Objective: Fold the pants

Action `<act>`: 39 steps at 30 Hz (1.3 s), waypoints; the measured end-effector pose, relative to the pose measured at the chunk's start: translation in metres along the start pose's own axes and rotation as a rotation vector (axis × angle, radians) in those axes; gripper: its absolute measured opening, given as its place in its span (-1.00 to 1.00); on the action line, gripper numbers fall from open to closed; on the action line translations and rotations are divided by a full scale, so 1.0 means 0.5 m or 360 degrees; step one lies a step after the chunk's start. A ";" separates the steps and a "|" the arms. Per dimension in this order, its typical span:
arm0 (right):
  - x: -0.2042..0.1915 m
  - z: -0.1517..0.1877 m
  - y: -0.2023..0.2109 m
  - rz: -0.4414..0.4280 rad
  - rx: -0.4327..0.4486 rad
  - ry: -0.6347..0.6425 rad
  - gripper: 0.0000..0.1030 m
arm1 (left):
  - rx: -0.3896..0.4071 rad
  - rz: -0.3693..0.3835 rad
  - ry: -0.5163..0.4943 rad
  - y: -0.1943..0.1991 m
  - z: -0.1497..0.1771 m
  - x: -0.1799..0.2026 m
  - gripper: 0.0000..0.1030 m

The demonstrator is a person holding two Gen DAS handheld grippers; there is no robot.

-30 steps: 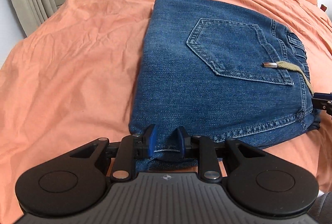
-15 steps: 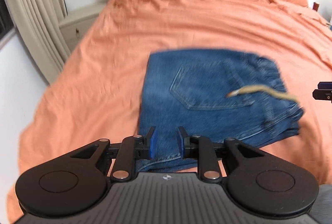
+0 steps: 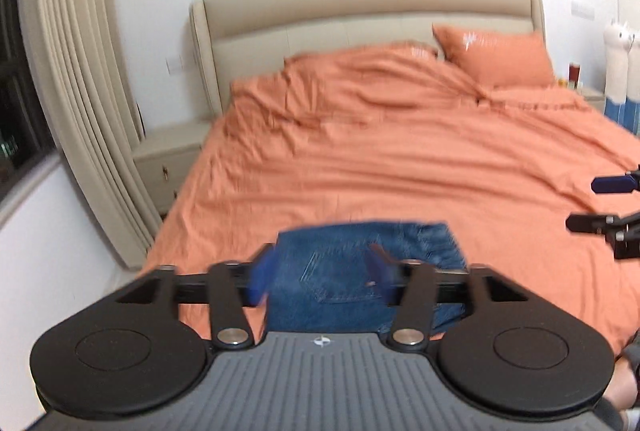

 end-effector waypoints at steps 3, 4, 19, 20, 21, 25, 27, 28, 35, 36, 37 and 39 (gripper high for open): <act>-0.001 0.014 0.054 0.0006 0.0047 -0.0013 0.57 | 0.0109 -0.0017 0.0036 0.024 0.018 0.047 0.64; -0.002 0.021 0.069 0.0013 0.0056 -0.0022 0.57 | 0.0138 -0.0034 0.0048 0.028 0.026 0.064 0.66; -0.026 0.183 0.078 0.0242 0.0020 -0.0185 0.58 | 0.0098 -0.0190 0.0237 -0.060 0.177 0.177 0.84; -0.028 0.190 0.073 0.0256 0.0015 -0.0181 0.58 | 0.0081 -0.0189 0.0244 -0.066 0.187 0.179 0.84; -0.029 0.197 0.067 0.0261 0.0009 -0.0177 0.58 | 0.0066 -0.0186 0.0251 -0.074 0.195 0.180 0.84; -0.032 0.210 0.043 0.0256 -0.0045 -0.0183 0.58 | 0.0018 -0.0163 0.0300 -0.086 0.219 0.181 0.84; -0.031 0.215 0.035 0.0260 -0.0061 -0.0186 0.58 | 0.0010 -0.0159 0.0302 -0.089 0.222 0.185 0.84; -0.031 0.215 0.033 0.0261 -0.0067 -0.0187 0.58 | 0.0008 -0.0161 0.0297 -0.089 0.222 0.186 0.84; -0.031 0.212 0.030 0.0267 -0.0072 -0.0190 0.58 | 0.0004 -0.0168 0.0304 -0.086 0.222 0.191 0.84; -0.030 0.212 0.031 0.0267 -0.0070 -0.0190 0.58 | 0.0004 -0.0168 0.0304 -0.086 0.221 0.191 0.84; -0.030 0.212 0.032 0.0269 -0.0069 -0.0190 0.58 | 0.0001 -0.0171 0.0303 -0.085 0.221 0.191 0.84; -0.032 0.212 0.034 0.0267 -0.0068 -0.0188 0.58 | -0.0006 -0.0177 0.0306 -0.086 0.220 0.188 0.84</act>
Point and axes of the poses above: each gripper's, at about its wrist camera, not at the fingertips, and y roughly against the way its jaws point, x to its right, z to its underside, the point moved 1 cm from there along -y, roughly the way its jaws point, and after that the axes turned 8 degrees about z, right-handed, at the moved point
